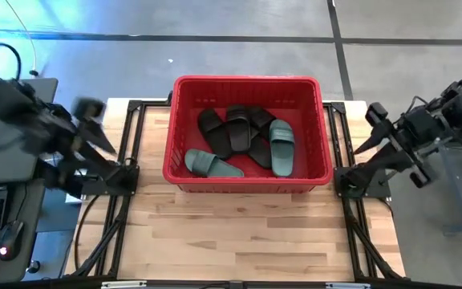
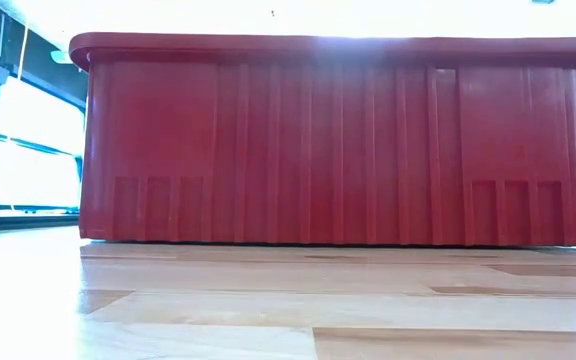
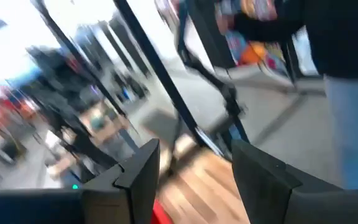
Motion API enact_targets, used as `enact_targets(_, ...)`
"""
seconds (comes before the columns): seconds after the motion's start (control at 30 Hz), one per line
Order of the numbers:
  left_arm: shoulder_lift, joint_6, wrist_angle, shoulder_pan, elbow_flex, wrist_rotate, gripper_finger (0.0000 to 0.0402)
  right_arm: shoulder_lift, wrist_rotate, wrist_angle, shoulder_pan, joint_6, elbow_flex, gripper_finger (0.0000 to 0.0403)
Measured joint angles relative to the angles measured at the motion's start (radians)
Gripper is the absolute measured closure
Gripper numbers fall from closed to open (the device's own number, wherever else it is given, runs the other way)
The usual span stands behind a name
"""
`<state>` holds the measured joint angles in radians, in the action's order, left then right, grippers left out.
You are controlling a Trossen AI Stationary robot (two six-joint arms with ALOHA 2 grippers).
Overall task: Pick and place slides into bin
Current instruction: Return to Home Position
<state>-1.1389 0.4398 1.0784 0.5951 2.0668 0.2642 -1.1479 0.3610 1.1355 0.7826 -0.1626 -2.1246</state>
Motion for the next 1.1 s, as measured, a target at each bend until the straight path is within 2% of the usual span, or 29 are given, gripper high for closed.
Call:
enact_targets(0.13, 0.183, 0.088, -0.206, 0.0, -0.22, -0.002, 0.0217, 0.169, 0.035, -0.151, 0.0, 0.025, 0.226, 0.0263)
enact_targets(0.23, 0.286, 0.099, -0.33, 0.001, -0.456, -0.003, 0.0217, 0.307, 0.047, -0.304, 0.0, 0.072, 0.44, 0.0263)
enact_targets(0.37, 0.412, 0.092, -0.595, 0.001, -0.778, 0.058, 0.0217, 0.481, 0.073, -0.526, 0.0, 0.069, 0.755, 0.0263)
enact_targets(0.53, 0.546, 0.084, -0.943, 0.001, -1.103, 0.023, 0.0217, 0.666, -0.005, -0.86, 0.0, 0.092, 1.121, 0.0263)
enact_targets(0.6, 0.575, 0.095, -1.024, 0.001, -1.21, 0.008, 0.0217, 0.705, -0.045, -0.949, 0.001, 0.1, 1.243, 0.0263)
enact_targets(0.7, 0.578, 0.096, -1.13, 0.0, -1.337, 0.016, 0.0217, 0.748, -0.043, -1.043, 0.001, 0.065, 1.365, 0.0263)
enact_targets(0.83, 0.57, 0.006, -1.326, 0.001, -1.47, 0.016, 0.0217, 0.791, 0.01, -1.161, 0.001, 0.027, 1.506, 0.0263)
enact_targets(1.1, 0.535, 0.025, -1.586, 0.001, -1.638, 0.014, 0.0217, 0.9, 0.004, -1.472, 0.001, 0.092, 1.779, 0.0263)
